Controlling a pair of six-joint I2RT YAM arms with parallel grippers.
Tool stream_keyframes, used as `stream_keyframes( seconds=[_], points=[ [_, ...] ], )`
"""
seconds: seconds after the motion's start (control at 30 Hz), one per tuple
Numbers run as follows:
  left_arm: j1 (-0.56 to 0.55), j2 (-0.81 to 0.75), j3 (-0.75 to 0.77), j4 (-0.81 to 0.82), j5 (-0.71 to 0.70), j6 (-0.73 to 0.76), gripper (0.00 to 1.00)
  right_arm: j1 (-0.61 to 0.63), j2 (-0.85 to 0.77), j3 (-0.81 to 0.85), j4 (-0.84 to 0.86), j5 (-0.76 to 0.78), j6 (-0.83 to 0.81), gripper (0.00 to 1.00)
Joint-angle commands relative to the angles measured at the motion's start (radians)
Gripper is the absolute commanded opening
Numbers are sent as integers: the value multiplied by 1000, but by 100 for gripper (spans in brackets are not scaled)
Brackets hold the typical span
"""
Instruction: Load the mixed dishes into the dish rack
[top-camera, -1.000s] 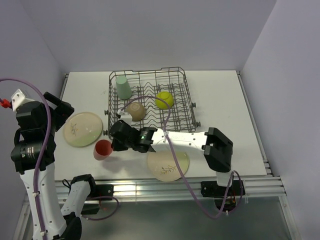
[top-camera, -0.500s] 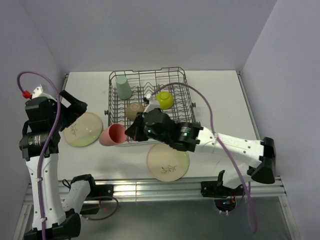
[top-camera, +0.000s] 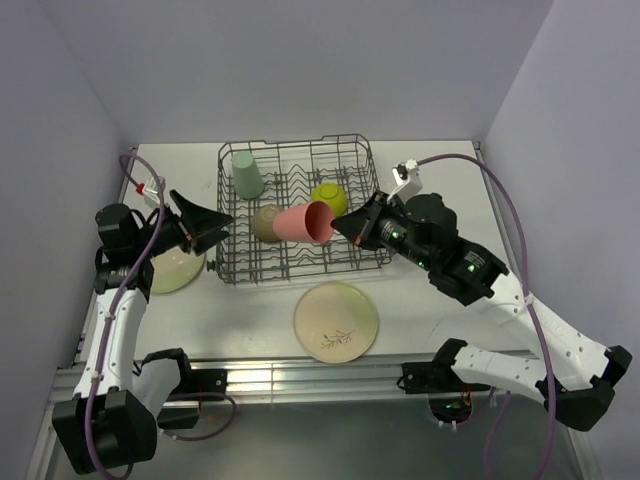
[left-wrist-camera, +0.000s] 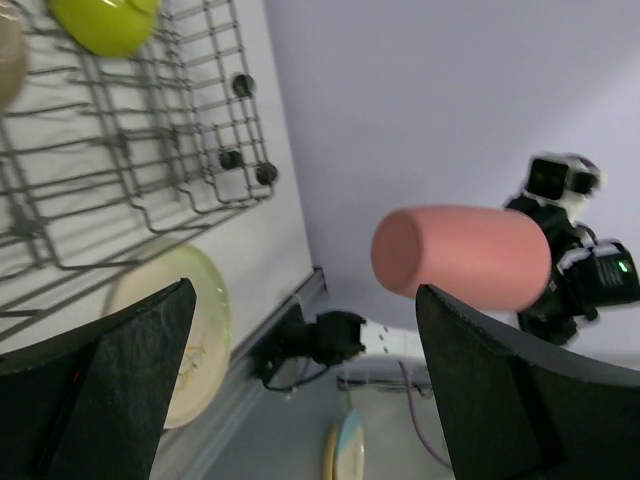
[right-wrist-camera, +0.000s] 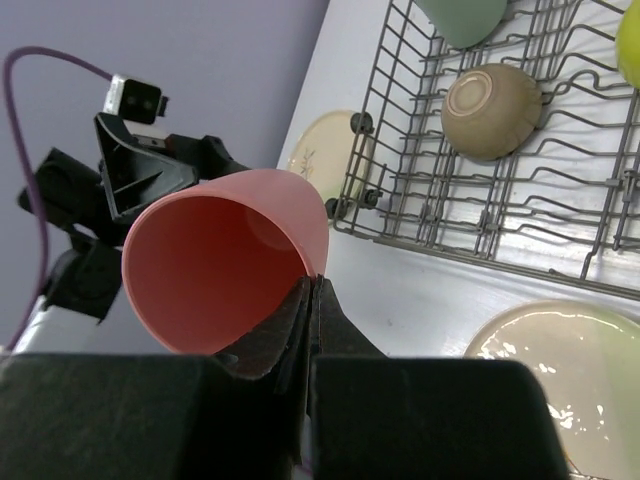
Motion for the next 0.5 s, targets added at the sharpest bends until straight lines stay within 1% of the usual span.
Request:
stream_keyframes(
  seconds=[0.0,0.1,0.17,0.2,0.23,0.27,0.37,0.47],
  points=[
    [-30,-1,-33,434,206,-231,99,-55,-50,-16,19,-116,-27,0],
    [-98,5,-35,489,195,-264,99,-79,-67,-27,36,-150,-23,0],
    [-148,2,-50,548,183,-329,99,-90,-72,-36,52,-193,-12,0],
    [-162,3,-56,639,183,-362,99,-102,-75,-41,56,-208,-9,0],
    [-205,7,-62,678,179,-416,99,-108,-77,-44,63,-232,2,0],
    [-216,10,-70,719,174,-432,99,-116,-84,-50,72,-242,6,0],
    [-230,13,-81,709,165,-433,99,-122,-97,-48,77,-266,19,0],
    [-240,19,-93,733,154,-450,99,-127,-101,-41,79,-283,25,0]
  ],
)
